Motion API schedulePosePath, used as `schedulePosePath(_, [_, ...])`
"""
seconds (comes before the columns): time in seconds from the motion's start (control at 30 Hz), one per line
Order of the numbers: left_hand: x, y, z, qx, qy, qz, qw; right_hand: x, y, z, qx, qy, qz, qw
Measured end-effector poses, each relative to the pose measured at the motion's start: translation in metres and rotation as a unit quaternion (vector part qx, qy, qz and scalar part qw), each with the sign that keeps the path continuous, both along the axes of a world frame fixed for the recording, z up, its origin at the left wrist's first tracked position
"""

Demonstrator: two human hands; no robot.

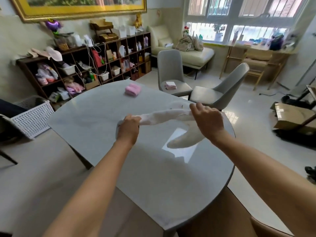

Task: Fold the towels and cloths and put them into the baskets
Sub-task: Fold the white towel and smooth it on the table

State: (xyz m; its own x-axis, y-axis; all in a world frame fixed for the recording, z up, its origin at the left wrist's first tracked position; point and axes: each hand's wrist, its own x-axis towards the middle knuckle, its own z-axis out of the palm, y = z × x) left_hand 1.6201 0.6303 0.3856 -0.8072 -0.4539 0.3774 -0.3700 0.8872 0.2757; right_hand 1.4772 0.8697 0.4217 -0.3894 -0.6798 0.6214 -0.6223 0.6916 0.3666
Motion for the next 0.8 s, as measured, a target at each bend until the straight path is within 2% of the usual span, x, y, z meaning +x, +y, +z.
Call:
schedulePosePath(0.07, [0.006,0.004,-0.029,-0.011,-0.126,-0.020,0.992,0.020,-0.002,-0.032,0.007,-0.069,0.052,0.996])
schedulePosePath(0.13, [0.013,0.009,-0.061,-0.033,-0.248,-0.032,0.968,0.041,-0.004,-0.072,0.052,-0.219,0.087,0.970])
schedulePosePath(0.23, [0.030,0.021,-0.107,-0.039,-0.393,-0.029,0.918,0.072,0.004,-0.134,0.179,-0.466,0.080,0.863])
schedulePosePath(0.3, [0.040,0.036,-0.130,-0.005,-0.466,-0.026,0.884,0.080,0.017,-0.166,0.248,-0.555,0.086,0.790])
schedulePosePath(0.33, [0.043,0.045,-0.137,0.007,-0.487,-0.028,0.873,0.079,0.025,-0.179,0.260,-0.576,0.081,0.771])
schedulePosePath(0.4, [0.038,0.059,-0.143,0.035,-0.494,-0.040,0.868,0.066,0.039,-0.194,0.202,-0.612,0.043,0.763])
schedulePosePath(0.5, [0.007,0.082,-0.149,0.088,-0.444,-0.074,0.889,0.024,0.061,-0.209,0.052,-0.624,-0.043,0.778])
schedulePosePath(0.57, [-0.015,0.105,-0.151,0.124,-0.410,-0.100,0.898,-0.006,0.070,-0.214,-0.003,-0.613,-0.097,0.784])
schedulePosePath(0.67, [-0.046,0.143,-0.160,0.165,-0.394,-0.140,0.893,-0.050,0.074,-0.230,-0.026,-0.604,-0.167,0.779])
schedulePosePath(0.8, [-0.067,0.175,-0.173,0.254,-0.361,-0.151,0.884,-0.083,0.066,-0.255,-0.038,-0.612,-0.210,0.762])
